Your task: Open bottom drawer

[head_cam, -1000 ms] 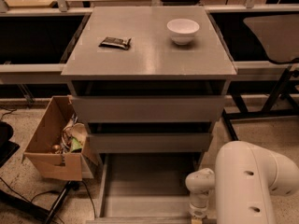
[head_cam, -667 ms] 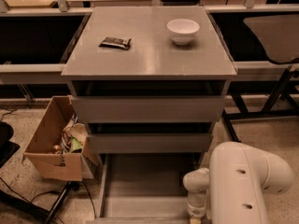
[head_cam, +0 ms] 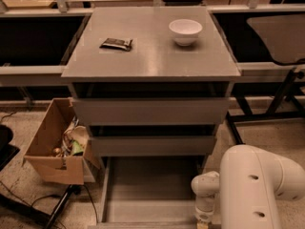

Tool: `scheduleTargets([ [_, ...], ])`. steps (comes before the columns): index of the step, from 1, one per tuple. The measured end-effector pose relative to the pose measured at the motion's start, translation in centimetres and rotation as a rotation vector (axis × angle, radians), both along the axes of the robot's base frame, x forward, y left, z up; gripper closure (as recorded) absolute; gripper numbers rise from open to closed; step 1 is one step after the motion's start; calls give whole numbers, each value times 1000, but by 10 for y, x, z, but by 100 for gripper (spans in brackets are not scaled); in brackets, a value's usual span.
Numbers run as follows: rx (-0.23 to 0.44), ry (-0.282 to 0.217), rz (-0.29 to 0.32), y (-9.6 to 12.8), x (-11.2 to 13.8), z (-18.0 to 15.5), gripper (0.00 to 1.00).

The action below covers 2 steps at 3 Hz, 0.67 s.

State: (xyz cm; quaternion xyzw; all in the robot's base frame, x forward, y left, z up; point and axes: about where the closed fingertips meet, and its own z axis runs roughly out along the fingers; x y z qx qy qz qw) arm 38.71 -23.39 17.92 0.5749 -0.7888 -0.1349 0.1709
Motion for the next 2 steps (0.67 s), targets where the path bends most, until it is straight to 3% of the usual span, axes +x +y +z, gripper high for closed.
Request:
scheduleTargets([
  [2,-27,17,-38,-15,-7,11,100],
])
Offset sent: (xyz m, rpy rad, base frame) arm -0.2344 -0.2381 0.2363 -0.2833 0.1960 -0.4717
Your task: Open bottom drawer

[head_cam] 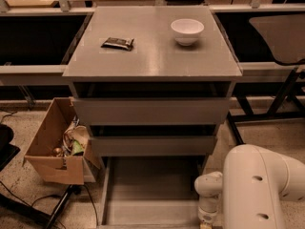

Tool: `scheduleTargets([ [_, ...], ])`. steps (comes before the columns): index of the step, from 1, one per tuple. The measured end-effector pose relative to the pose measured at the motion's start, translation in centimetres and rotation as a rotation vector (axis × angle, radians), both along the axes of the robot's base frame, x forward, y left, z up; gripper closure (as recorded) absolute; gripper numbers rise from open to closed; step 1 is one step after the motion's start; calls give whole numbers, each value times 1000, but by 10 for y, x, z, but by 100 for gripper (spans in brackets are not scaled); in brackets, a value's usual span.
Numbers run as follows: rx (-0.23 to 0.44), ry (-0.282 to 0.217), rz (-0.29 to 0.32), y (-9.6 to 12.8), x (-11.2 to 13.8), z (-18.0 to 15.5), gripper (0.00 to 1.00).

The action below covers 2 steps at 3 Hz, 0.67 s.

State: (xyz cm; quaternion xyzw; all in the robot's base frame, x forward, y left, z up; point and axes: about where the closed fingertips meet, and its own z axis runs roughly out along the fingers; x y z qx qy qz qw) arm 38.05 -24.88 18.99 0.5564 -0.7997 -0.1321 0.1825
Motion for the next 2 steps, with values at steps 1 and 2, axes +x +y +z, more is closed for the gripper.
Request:
scheduleTargets([
  [1,0,0,0,2,2,-1,100],
  [2,0,0,0,3,2,0,100],
])
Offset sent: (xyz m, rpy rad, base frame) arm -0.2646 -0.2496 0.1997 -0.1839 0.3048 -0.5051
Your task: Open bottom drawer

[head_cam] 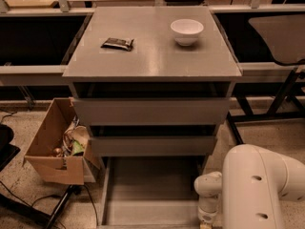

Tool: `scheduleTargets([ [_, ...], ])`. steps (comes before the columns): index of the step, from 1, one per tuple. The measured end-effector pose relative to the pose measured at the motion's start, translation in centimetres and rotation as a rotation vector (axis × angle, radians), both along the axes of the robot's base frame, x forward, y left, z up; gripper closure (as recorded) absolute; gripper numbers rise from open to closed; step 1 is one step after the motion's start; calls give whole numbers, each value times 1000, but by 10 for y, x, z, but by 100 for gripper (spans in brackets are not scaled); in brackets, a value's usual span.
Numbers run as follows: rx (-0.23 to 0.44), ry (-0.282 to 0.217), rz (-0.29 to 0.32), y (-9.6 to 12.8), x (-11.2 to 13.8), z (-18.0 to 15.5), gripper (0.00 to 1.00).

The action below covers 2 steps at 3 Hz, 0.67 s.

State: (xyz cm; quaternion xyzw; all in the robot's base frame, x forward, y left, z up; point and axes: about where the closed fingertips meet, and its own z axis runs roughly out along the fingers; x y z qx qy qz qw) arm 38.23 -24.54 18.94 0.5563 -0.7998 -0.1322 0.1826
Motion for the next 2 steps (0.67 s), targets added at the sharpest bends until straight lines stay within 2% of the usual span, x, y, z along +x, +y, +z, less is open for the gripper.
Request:
scheduleTargets([
  [2,-3,6,-9,1,-2,2,100],
])
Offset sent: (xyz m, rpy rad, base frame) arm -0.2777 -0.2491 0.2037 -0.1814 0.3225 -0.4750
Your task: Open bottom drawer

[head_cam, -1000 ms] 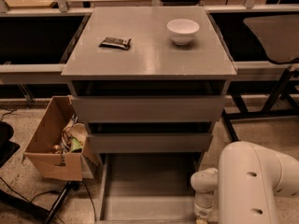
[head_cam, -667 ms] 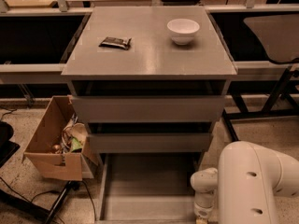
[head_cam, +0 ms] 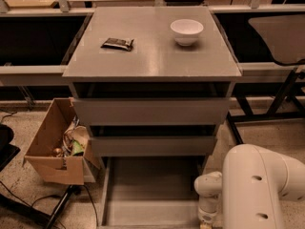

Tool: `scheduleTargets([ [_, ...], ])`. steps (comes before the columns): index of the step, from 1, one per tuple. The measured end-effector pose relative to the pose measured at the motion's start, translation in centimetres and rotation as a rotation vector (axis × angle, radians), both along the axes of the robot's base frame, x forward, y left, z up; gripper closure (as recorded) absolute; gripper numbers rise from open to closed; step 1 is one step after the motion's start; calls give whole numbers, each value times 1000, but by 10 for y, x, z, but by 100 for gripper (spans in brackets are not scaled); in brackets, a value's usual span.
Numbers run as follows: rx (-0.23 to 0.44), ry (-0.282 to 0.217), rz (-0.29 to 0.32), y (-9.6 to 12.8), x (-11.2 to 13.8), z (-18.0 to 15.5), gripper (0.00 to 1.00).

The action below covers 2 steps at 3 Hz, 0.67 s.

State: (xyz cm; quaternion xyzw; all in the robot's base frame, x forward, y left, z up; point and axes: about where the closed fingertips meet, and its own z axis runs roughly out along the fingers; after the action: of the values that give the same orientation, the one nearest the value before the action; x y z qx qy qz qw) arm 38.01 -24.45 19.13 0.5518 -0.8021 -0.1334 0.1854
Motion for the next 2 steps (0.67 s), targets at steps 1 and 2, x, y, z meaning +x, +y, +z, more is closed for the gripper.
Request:
scheduleTargets([
  [1,-3,7,-10,-3,-3,3,100],
  [2,-5,9,-12,-2,-3,3,100],
])
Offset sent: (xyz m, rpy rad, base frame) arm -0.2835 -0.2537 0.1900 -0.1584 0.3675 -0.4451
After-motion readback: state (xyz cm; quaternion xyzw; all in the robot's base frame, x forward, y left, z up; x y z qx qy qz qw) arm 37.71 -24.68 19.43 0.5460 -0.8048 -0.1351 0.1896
